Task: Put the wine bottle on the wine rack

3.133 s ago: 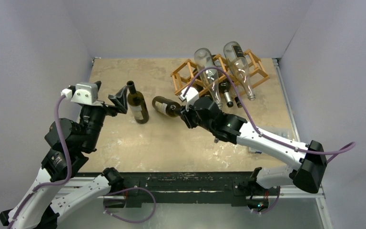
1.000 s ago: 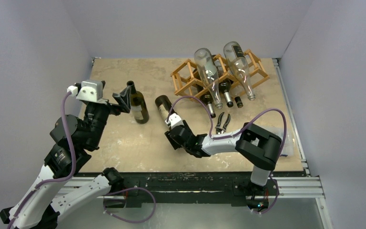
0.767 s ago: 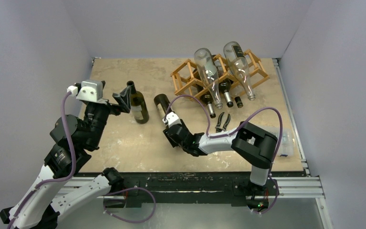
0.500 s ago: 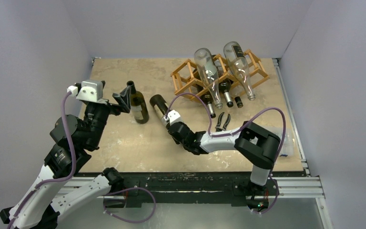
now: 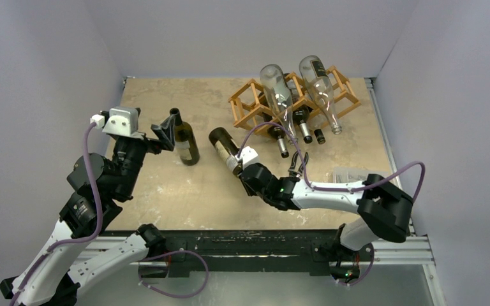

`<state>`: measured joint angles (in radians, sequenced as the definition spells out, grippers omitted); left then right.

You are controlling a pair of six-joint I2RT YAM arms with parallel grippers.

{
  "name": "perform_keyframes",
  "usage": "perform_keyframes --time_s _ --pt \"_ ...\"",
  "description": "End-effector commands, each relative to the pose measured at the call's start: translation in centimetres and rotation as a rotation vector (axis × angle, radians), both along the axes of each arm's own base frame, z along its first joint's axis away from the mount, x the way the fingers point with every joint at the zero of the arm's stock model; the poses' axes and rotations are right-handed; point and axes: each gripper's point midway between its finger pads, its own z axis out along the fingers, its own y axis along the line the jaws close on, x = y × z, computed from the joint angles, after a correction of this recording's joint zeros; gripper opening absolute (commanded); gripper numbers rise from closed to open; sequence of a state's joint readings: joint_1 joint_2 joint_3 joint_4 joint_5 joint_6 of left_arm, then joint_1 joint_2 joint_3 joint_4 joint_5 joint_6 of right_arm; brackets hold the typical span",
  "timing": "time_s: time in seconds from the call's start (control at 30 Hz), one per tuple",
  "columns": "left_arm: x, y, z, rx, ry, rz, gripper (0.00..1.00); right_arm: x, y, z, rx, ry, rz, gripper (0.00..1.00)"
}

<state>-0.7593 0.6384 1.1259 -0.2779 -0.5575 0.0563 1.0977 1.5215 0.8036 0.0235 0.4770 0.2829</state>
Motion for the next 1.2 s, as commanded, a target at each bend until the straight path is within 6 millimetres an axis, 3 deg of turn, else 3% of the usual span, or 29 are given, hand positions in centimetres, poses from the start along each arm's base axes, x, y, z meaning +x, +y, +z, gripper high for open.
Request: perform_keyframes --time_s 0.0,0.47,0.7,1.17 --pt "-0.2 0.4 1.5 -0.027 -0.033 0.009 0.84 1.0 0.9 5.9 0.193 -0.093 -0.055 0.07" --pt "-0.2 0.2 1.4 -0.033 -0.026 0.000 0.84 -1.1 -4.0 8.5 0.226 -0.110 -0.081 0.00" --pt "0.0 0.1 1.3 -0.027 -0.019 0.000 0.84 -3.1 -4.9 9.1 0.236 -0.109 0.031 0.00" --pt "0.6 -0.8 0.6 -0.012 0.002 -0.011 0.84 -4.4 -7.4 11.2 0.332 -0.071 -0.044 0.00"
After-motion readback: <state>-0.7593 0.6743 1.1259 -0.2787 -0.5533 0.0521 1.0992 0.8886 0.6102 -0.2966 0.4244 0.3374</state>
